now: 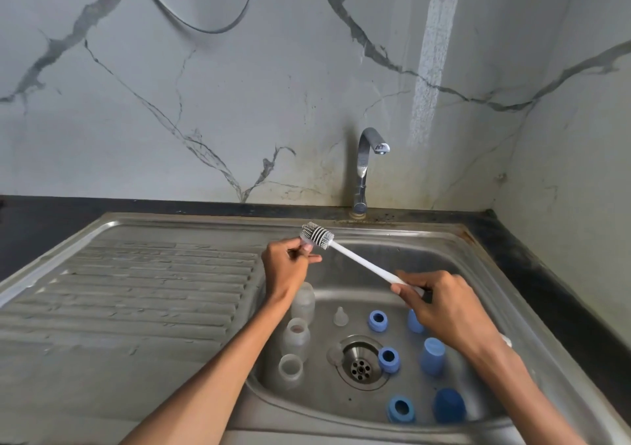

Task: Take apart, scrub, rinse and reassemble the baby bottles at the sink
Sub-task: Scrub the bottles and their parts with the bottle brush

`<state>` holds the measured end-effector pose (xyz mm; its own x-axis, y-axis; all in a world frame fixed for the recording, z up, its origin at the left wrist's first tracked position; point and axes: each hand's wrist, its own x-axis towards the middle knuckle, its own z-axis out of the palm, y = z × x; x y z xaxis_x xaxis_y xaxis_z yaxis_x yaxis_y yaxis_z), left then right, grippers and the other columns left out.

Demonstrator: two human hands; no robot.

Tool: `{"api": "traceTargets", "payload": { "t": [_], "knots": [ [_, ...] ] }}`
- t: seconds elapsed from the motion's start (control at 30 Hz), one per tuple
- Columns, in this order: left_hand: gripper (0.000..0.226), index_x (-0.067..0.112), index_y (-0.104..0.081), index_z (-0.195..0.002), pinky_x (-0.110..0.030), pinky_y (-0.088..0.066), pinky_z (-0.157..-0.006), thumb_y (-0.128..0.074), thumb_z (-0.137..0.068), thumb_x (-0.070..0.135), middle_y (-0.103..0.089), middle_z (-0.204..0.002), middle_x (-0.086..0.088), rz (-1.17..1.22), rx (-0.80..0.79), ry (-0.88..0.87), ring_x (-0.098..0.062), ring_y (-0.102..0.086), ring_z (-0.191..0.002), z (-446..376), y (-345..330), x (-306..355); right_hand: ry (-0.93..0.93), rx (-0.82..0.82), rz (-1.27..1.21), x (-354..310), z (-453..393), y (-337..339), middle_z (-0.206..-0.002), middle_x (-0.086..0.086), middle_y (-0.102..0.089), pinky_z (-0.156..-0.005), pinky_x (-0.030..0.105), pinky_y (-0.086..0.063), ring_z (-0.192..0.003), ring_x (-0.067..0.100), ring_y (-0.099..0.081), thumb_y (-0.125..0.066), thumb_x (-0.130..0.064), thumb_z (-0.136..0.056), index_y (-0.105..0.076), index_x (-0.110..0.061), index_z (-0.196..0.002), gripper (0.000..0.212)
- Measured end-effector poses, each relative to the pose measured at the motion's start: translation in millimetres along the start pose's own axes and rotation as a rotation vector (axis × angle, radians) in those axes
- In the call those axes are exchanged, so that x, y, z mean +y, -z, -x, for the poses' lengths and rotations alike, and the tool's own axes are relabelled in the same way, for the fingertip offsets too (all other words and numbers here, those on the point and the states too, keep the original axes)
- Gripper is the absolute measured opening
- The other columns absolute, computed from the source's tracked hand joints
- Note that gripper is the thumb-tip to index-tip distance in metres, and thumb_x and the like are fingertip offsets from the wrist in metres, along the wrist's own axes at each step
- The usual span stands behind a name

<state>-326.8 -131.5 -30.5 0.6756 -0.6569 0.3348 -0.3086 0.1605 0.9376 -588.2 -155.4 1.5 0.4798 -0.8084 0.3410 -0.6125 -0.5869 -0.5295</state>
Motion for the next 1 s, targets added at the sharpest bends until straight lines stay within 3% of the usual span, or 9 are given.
{"api": "traceTargets", "payload": {
  "t": [0.17, 0.3, 0.43, 0.57, 0.73, 0.87, 0.93, 1.0],
  "knots": [
    [0.028, 0.01, -0.068, -0.07, -0.033, -0.058, -0.061, -0.06, -0.09, -0.008, -0.073, -0.075, -0.008, -0.073, -0.081, -0.059, -0.013, -0.072, -0.058, 9.2, -14.7, 1.7, -0.005, 0.012, 0.018, -0.2, -0.7, 2.5, -0.061, -0.01, -0.066, -0.046, 0.019, -0.042, -0.049, 0.011, -0.054, -0.063, -0.05, -0.09, -0.068, -0.032, -0.124, 0.039],
    [0.027, 0.005, -0.07, -0.072, -0.038, -0.059, -0.067, -0.058, -0.09, -0.011, -0.072, -0.071, -0.009, 0.003, 0.004, 0.038, -0.022, -0.075, -0.065, -1.7, -2.9, -1.1, 0.006, -0.013, -0.017, -1.4, -0.1, 1.5, -0.061, -0.009, -0.066, -0.049, 0.022, -0.046, -0.048, 0.011, -0.055, -0.064, -0.049, -0.089, -0.069, -0.029, -0.123, 0.04],
    [0.023, 0.002, -0.071, -0.074, -0.041, -0.06, -0.068, -0.06, -0.09, -0.01, -0.071, -0.076, -0.009, -0.026, -0.042, -0.031, -0.017, -0.074, -0.063, 1.0, -2.5, 0.8, -0.042, 0.001, -0.005, 0.5, -0.9, 2.8, -0.065, -0.01, -0.068, -0.051, 0.022, -0.046, -0.052, 0.01, -0.058, -0.065, -0.047, -0.09, -0.07, -0.031, -0.122, 0.036],
    [0.017, -0.005, -0.074, -0.079, -0.035, -0.06, -0.067, -0.06, -0.089, -0.009, -0.074, -0.078, -0.012, 0.002, -0.035, -0.105, -0.016, -0.074, -0.064, 5.8, -12.4, 5.4, -0.103, 0.017, -0.01, 5.3, -2.4, 8.2, -0.074, -0.002, -0.073, -0.061, 0.037, -0.056, -0.065, 0.02, -0.066, -0.064, -0.047, -0.09, -0.071, -0.03, -0.12, 0.035],
    [0.031, 0.017, -0.072, -0.084, -0.034, -0.061, -0.073, -0.057, -0.091, -0.009, -0.072, -0.072, -0.004, 0.119, 0.014, -0.016, -0.023, -0.074, -0.071, -0.9, -5.2, 5.2, -0.066, 0.004, -0.026, 3.7, -1.3, 5.9, -0.067, 0.001, -0.071, -0.052, 0.033, -0.048, -0.055, 0.022, -0.059, -0.064, -0.046, -0.09, -0.071, -0.029, -0.12, 0.035],
    [0.051, 0.024, -0.055, -0.127, -0.036, -0.061, -0.077, -0.052, -0.088, -0.008, -0.076, -0.086, 0.002, 0.045, -0.106, -0.1, -0.022, -0.074, -0.082, -5.5, -4.4, -4.6, -0.079, -0.002, -0.013, 4.7, -2.2, 6.0, -0.068, 0.003, -0.07, -0.054, 0.035, -0.05, -0.06, 0.024, -0.062, -0.063, -0.047, -0.091, -0.073, -0.03, -0.116, 0.032],
    [0.052, 0.035, -0.057, -0.123, -0.042, -0.061, -0.081, -0.051, -0.085, 0.0, -0.077, -0.085, 0.001, 0.018, -0.152, -0.133, -0.021, -0.075, -0.083, -2.7, -5.6, -4.5, -0.084, -0.012, -0.01, 3.6, -2.6, 5.9, -0.069, 0.004, -0.07, -0.057, 0.037, -0.051, -0.064, 0.026, -0.064, -0.062, -0.045, -0.093, -0.073, -0.03, -0.115, 0.03],
    [0.035, 0.042, -0.068, -0.104, -0.05, -0.06, -0.082, -0.056, -0.084, 0.015, -0.077, -0.085, -0.001, 0.075, -0.12, -0.115, -0.023, -0.075, -0.084, -2.6, -5.2, -4.0, -0.094, -0.021, 0.005, 2.6, -2.6, 5.8, -0.07, 0.003, -0.07, -0.058, 0.037, -0.052, -0.065, 0.025, -0.065, -0.061, -0.045, -0.093, -0.074, -0.028, -0.112, 0.028]
  ]
}}
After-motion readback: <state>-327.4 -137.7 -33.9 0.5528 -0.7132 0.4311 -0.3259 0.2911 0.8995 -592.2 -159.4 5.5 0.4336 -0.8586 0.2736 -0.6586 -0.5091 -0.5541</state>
